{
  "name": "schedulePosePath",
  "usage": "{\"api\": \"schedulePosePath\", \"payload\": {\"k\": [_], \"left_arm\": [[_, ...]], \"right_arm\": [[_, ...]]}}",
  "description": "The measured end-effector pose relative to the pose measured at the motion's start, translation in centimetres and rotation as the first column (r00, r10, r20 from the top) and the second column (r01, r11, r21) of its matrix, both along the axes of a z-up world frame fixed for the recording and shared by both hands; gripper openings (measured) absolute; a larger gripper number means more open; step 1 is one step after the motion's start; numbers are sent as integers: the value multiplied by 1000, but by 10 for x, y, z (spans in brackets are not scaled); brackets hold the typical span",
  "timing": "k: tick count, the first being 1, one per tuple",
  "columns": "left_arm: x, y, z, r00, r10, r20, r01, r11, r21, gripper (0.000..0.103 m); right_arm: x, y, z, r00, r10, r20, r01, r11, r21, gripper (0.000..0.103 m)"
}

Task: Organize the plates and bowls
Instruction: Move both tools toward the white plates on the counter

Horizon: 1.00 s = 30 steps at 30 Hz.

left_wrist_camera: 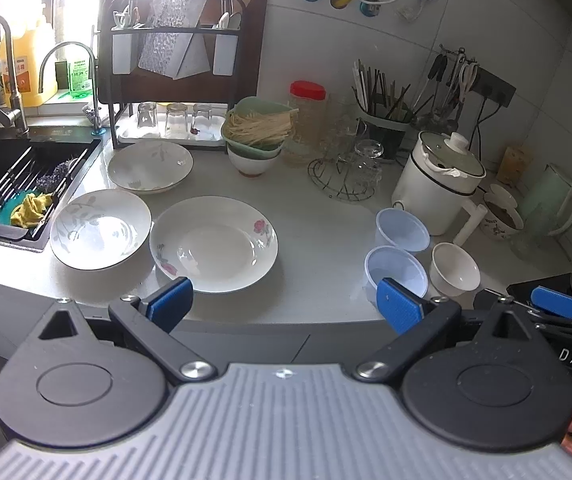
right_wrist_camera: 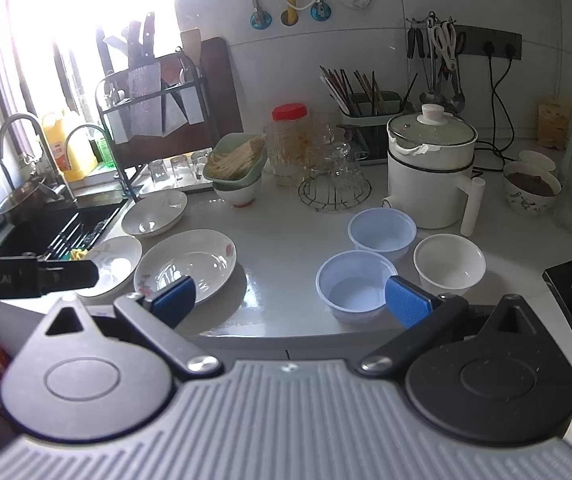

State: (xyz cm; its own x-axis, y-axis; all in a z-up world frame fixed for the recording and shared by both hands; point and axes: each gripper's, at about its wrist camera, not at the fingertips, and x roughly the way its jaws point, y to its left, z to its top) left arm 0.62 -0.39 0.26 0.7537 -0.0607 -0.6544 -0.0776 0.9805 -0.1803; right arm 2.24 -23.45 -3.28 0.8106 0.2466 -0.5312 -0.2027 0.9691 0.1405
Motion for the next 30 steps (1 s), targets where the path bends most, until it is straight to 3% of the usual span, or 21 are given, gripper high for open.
{"api": "schedulePosePath", "payload": {"k": [30], "left_arm": [[10, 2, -7, 1000, -4, -24, 4, 1000, -12, 100]], "right_arm": [[0, -7, -8, 999, 5, -50, -3, 999, 50, 103]]}}
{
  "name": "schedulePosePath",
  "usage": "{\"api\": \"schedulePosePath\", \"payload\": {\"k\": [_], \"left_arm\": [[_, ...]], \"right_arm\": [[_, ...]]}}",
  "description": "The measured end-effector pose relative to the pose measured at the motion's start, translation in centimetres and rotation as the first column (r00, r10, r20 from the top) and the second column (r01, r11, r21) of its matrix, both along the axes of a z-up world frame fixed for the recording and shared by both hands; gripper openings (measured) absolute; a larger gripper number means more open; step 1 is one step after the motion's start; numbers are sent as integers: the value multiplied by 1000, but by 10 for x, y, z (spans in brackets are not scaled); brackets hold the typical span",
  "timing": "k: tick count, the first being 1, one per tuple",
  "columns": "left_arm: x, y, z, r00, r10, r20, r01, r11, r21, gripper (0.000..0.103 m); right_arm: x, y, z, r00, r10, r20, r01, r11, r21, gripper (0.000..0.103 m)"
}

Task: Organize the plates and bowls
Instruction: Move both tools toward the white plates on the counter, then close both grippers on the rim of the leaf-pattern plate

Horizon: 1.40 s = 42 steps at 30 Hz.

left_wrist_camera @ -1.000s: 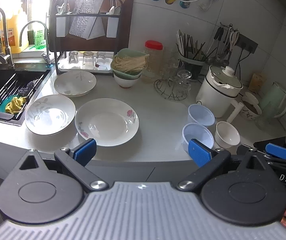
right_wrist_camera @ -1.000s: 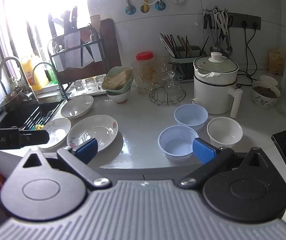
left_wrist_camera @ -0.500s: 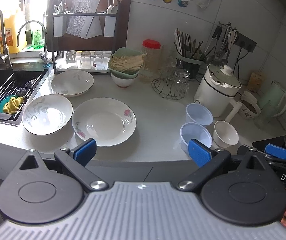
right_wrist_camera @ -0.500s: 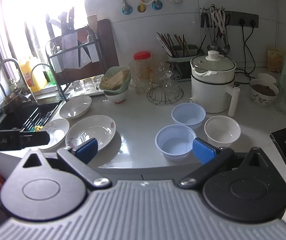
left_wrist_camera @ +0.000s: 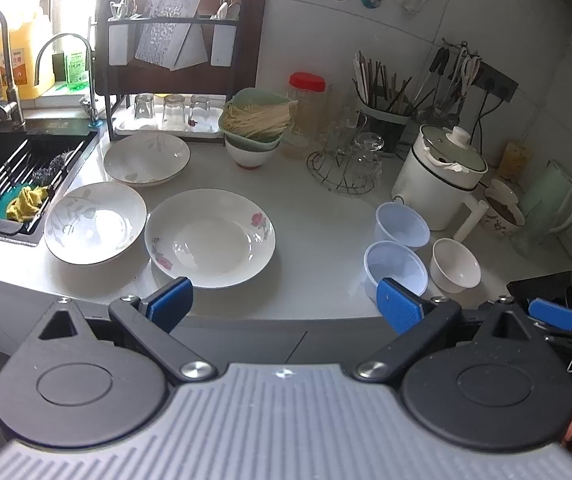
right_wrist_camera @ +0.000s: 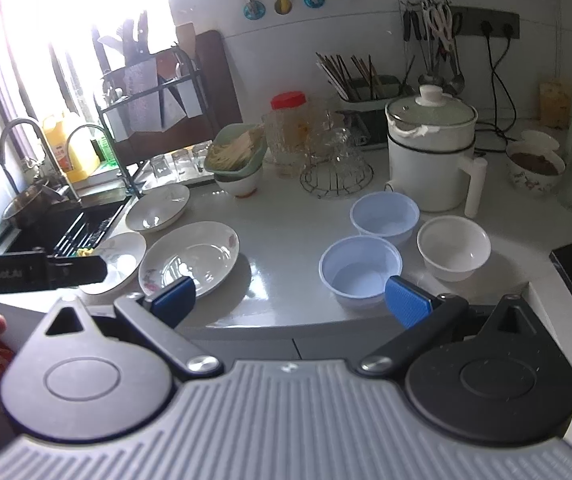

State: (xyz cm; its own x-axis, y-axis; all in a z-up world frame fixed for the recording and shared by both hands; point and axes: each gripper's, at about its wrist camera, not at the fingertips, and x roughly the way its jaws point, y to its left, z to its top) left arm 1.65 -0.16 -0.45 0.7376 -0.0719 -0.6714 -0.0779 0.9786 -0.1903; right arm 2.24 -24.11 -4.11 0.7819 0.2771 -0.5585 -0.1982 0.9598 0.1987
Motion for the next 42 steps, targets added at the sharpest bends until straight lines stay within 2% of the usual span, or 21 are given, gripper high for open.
{"api": "schedulePosePath", "payload": {"k": [7, 24, 42], "left_arm": [[7, 7, -3, 1000, 10, -12, -10, 1000, 6, 100], [46, 27, -16, 998, -38, -54, 39, 999, 13, 100], [110, 112, -19, 993, -69, -100, 71, 997, 16, 100]], "right_arm": [[0, 3, -2, 1000, -7, 9, 7, 1000, 12, 103], [24, 20, -12, 999, -39, -13, 40, 996, 78, 103], [70, 94, -18, 995, -65, -72, 72, 993, 96, 102]]}}
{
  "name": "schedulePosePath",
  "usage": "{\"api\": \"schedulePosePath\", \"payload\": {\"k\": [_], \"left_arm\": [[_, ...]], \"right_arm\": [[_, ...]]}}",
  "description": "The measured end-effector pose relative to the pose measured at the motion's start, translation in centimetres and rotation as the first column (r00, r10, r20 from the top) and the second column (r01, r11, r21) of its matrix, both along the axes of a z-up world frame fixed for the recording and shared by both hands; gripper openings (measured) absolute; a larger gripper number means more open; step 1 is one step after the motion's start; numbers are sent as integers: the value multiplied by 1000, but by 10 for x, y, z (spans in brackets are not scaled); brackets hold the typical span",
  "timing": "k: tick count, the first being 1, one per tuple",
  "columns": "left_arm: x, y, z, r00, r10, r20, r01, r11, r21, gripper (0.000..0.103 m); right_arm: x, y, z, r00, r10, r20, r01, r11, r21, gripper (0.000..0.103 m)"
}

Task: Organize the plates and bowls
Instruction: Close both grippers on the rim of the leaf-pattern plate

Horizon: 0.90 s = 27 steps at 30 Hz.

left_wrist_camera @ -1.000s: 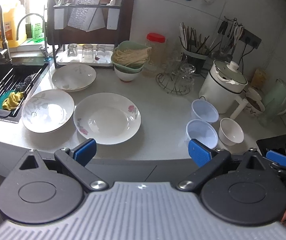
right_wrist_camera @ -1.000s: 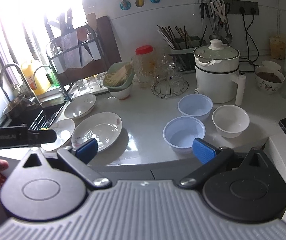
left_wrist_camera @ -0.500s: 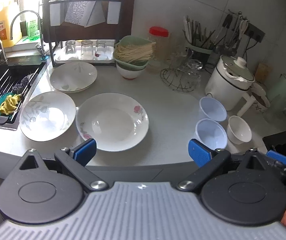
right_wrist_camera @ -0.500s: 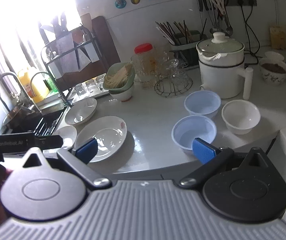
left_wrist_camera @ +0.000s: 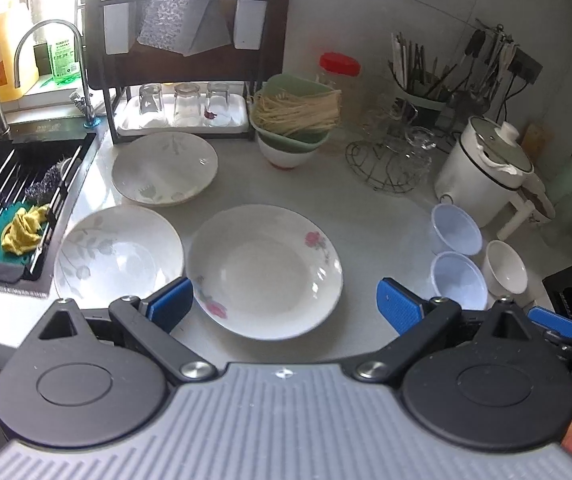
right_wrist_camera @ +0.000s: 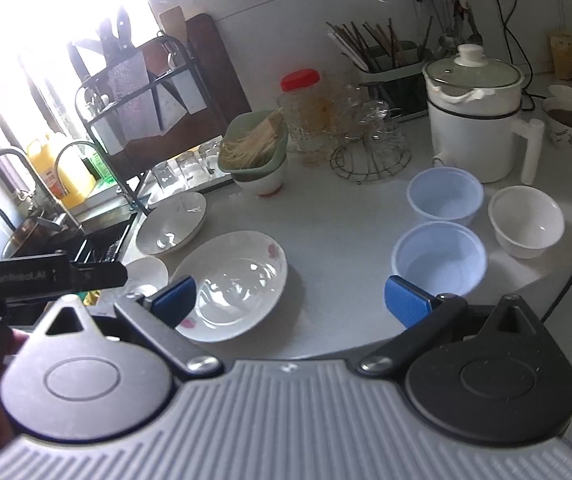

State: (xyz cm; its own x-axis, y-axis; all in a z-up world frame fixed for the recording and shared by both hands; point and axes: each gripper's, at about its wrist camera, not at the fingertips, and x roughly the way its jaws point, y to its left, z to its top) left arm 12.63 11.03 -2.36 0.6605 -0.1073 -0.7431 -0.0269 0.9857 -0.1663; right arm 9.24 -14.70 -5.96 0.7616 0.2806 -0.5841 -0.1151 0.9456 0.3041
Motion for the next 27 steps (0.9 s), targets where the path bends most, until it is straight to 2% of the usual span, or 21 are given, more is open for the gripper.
{"api": "schedulePosePath", "payload": {"k": [12, 14, 19, 25, 27], "left_arm": [[46, 86, -21, 1000, -19, -14, 19, 1000, -10, 100], [53, 102, -27, 1000, -14, -20, 14, 1000, 3, 100], [72, 153, -50, 997, 28, -65, -29, 1000, -12, 100], [94, 212, -82, 991, 45, -123, -51, 998, -45, 100], [101, 226, -92, 990, 35, -137, -42, 998, -46, 99]], "right_arm": [[41, 70, -6, 998, 36, -57, -37, 999, -8, 98], [50, 85, -9, 996, 49, -69, -50, 999, -16, 92], [71, 124, -24, 990, 82, -114, -84, 996, -11, 81], [93, 171, -44, 981, 90, -174, -89, 996, 15, 81], [100, 185, -54, 975, 93, -203, -89, 996, 26, 77]]}}
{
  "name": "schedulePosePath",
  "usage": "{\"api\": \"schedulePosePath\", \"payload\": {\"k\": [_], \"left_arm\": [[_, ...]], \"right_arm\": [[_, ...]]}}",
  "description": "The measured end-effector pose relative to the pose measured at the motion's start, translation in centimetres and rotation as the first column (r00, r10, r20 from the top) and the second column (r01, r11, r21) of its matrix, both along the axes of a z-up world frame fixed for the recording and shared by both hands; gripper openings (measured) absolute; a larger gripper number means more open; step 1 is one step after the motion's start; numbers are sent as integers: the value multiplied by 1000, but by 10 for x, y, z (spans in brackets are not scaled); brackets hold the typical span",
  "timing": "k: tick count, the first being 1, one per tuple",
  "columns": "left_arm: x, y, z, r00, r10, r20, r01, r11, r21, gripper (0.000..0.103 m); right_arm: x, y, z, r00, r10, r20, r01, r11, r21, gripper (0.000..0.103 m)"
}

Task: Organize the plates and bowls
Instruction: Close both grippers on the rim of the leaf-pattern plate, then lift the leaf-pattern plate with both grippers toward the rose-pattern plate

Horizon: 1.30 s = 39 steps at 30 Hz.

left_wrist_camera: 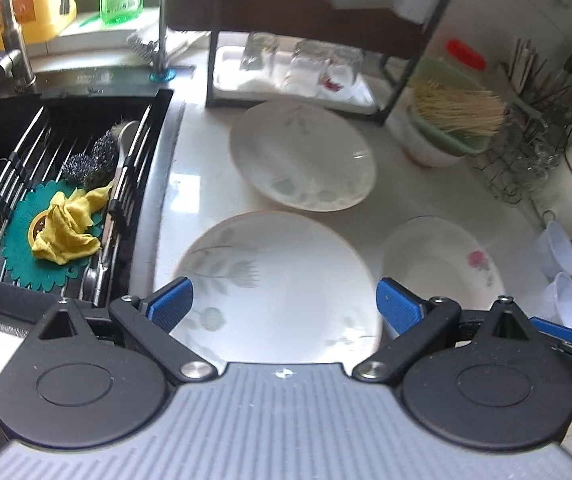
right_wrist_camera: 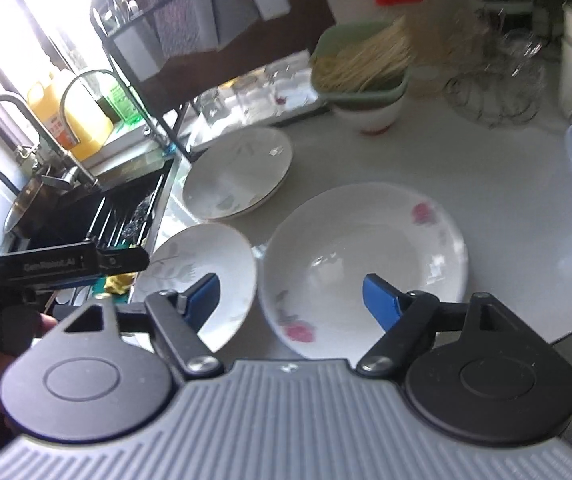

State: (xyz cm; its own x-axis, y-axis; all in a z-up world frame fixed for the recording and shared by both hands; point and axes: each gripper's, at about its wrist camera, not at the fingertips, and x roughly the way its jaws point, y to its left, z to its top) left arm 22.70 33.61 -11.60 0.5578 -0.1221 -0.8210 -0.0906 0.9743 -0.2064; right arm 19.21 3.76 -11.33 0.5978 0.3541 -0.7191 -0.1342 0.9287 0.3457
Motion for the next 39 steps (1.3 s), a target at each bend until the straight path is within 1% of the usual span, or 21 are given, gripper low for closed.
{"api": "schedulePosePath", "payload": {"k": [2, 4, 7, 11, 13, 15, 16, 17, 21, 22, 24, 26, 28, 29, 30, 33, 35, 37, 39], "left_arm": [[8, 14, -12, 1000, -16, -22, 16, 1000, -6, 99], [15, 25, -24, 999, -34, -41, 33, 999, -17, 99], [24, 40, -37, 997, -50, -52, 49, 998, -27, 98], [34, 56, -54, 994, -74, -76, 71, 997, -41, 90], [38, 62, -62, 993, -86, -77, 82, 995, -56, 86], [43, 65, -69, 991, -97, -92, 92, 994, -55, 77], [45, 67, -72, 990, -102, -95, 96, 993, -63, 76], [47, 69, -75, 989, -108, -99, 101, 992, -71, 71], [57, 72, -86, 981, -151, -121, 142, 986, -82, 57], [60, 73, -88, 979, -163, -125, 153, 985, -82, 56], [65, 74, -93, 974, -184, -133, 174, 982, -79, 48], [68, 75, -95, 970, -203, -131, 193, 978, -83, 43], [72, 75, -96, 968, -219, -124, 210, 974, -81, 36], [74, 74, -96, 965, -231, -123, 222, 971, -86, 30], [76, 73, -96, 962, -244, -124, 235, 969, -83, 29], [79, 74, -97, 959, -253, -125, 243, 966, -90, 27], [79, 77, -97, 959, -253, -132, 240, 965, -106, 27], [79, 79, -97, 957, -255, -137, 241, 965, -106, 27], [80, 84, -96, 957, -250, -145, 232, 964, -126, 27]], "right_arm": [[4, 14, -10, 999, 2, -32, -2, 1000, 12, 72], [9, 27, -20, 998, 10, -67, -8, 999, 32, 70], [13, 45, -33, 993, 22, -116, -17, 999, 40, 69], [16, 62, -49, 983, 9, -182, 1, 998, 57, 69], [17, 69, -56, 980, 12, -197, 0, 998, 62, 68], [19, 74, -61, 978, -2, -209, 15, 998, 61, 65], [19, 76, -64, 976, -14, -217, 27, 998, 59, 63], [20, 77, -67, 974, -19, -225, 34, 997, 63, 58], [24, 78, -77, 966, -76, -246, 95, 993, 65, 47], [26, 78, -80, 964, -89, -251, 108, 992, 62, 43], [28, 79, -83, 961, -112, -252, 129, 990, 52, 39], [30, 81, -86, 960, -130, -249, 142, 989, 29, 24], [32, 82, -88, 960, -141, -243, 148, 989, 14, 20], [33, 82, -89, 960, -136, -244, 144, 989, 17, 20], [35, 83, -90, 960, -132, -246, 140, 990, 17, 19], [38, 84, -90, 964, -133, -232, 139, 990, 10, 20], [43, 84, -90, 958, -136, -252, 145, 989, 16, 20], [47, 83, -88, 960, -115, -257, 126, 992, 26, 20], [50, 83, -84, 963, -88, -254, 102, 994, 40, 20]]}}
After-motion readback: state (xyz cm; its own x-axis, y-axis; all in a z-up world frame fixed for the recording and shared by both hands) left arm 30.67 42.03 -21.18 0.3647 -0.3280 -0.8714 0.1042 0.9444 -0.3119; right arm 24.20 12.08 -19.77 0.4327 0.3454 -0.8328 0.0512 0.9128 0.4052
